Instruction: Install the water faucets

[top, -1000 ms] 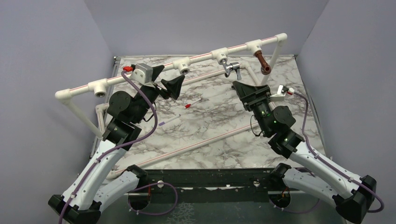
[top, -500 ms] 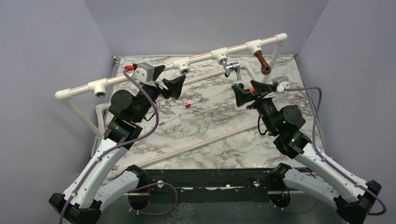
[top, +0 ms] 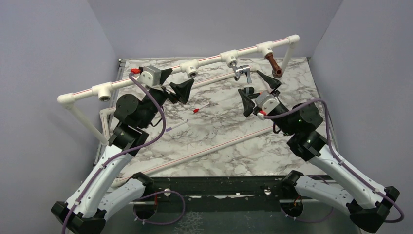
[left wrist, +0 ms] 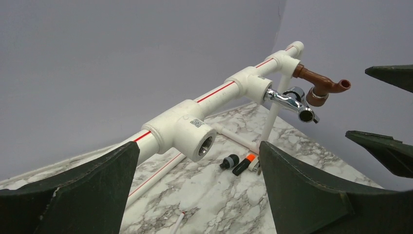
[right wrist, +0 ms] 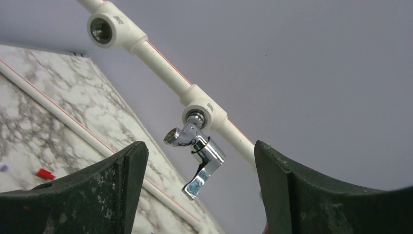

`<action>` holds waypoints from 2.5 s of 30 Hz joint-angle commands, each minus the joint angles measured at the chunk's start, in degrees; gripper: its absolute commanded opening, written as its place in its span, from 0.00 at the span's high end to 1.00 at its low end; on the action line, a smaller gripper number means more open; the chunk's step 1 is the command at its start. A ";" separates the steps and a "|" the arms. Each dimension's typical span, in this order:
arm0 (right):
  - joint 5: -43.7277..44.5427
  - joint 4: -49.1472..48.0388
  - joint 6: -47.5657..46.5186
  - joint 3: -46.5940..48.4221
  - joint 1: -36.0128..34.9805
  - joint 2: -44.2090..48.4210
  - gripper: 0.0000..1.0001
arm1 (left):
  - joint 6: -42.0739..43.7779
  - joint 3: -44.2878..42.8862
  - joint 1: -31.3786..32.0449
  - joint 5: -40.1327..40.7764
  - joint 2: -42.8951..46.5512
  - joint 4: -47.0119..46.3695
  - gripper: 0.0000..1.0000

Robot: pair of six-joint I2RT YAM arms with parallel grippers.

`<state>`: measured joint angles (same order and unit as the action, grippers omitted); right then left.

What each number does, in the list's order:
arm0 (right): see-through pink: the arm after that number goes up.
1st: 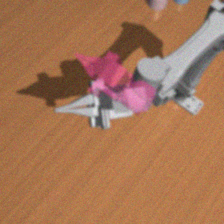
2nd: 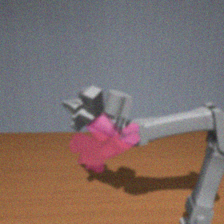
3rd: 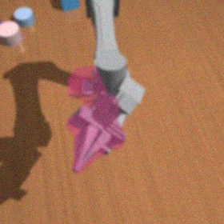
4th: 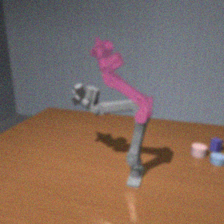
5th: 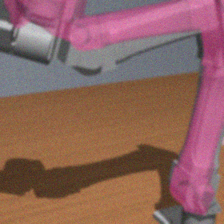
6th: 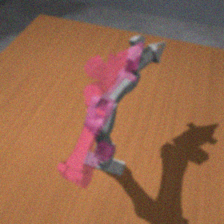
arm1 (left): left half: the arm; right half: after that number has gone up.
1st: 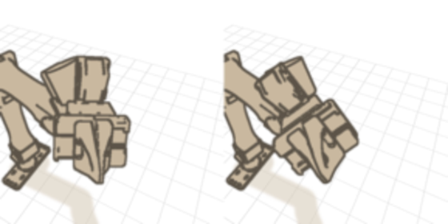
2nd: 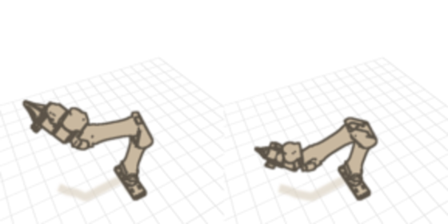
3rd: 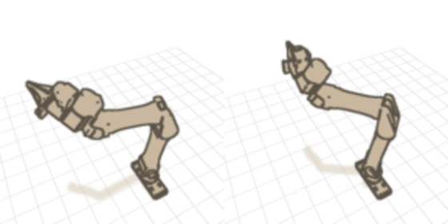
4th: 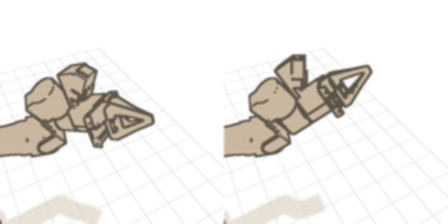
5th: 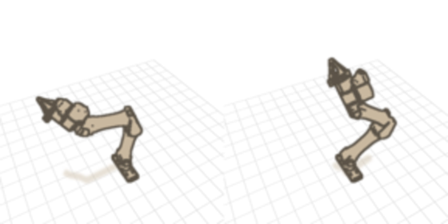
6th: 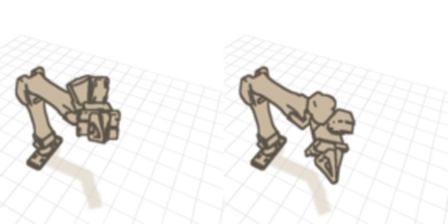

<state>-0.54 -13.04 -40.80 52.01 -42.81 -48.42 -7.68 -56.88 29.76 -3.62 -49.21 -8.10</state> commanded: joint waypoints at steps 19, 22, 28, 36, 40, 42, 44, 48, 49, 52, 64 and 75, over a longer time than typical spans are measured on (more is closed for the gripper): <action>5.78 -11.14 -41.70 -1.14 -0.44 -12.30 0.23 | -0.32 1.59 0.18 0.39 2.08 -2.79 0.05; 7.68 -14.12 -43.13 -0.99 -0.44 -14.64 0.27 | -0.31 2.26 0.21 0.53 2.46 -3.38 0.05; 9.45 -17.89 -43.88 -0.83 -0.44 -17.12 0.33 | -0.48 2.48 0.21 0.40 2.56 -3.68 0.05; 8.95 -20.74 -39.03 -1.01 -0.44 -18.23 0.47 | -0.66 2.48 0.21 0.25 2.59 -3.74 0.05; 8.82 -21.09 -37.70 -0.77 -0.44 -19.11 0.52 | -0.68 2.48 0.21 0.17 2.37 -3.77 0.05; 8.98 -21.61 -36.93 -0.85 -0.44 -19.37 0.56 | -0.67 2.56 0.21 0.23 2.29 -3.77 0.05; 9.39 -22.39 -36.01 -0.92 -0.45 -19.77 0.62 | -0.71 2.57 0.21 0.28 2.34 -3.77 0.05; 10.12 -22.39 -32.99 -0.45 -0.44 -20.52 0.87 | -0.75 2.57 0.21 0.05 2.19 -3.86 0.05; 9.96 -22.05 -32.10 -0.49 -0.44 -20.56 0.94 | -0.75 2.57 0.21 0.02 2.19 -3.87 0.05; 9.47 -21.45 -28.29 -0.82 -0.44 -20.21 0.99 | -0.84 2.64 0.21 0.01 2.12 -3.87 0.05; 7.84 -23.03 3.51 -1.72 -0.46 -17.84 0.99 | -1.02 2.48 0.21 -0.12 1.76 -3.61 0.05; 14.14 -25.05 35.09 -0.20 -0.44 -17.64 0.99 | -1.15 2.40 0.21 0.01 1.57 -3.51 0.05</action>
<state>11.99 -35.75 -28.42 50.50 -43.00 -67.35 -8.14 -54.78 29.76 -3.62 -47.79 -10.20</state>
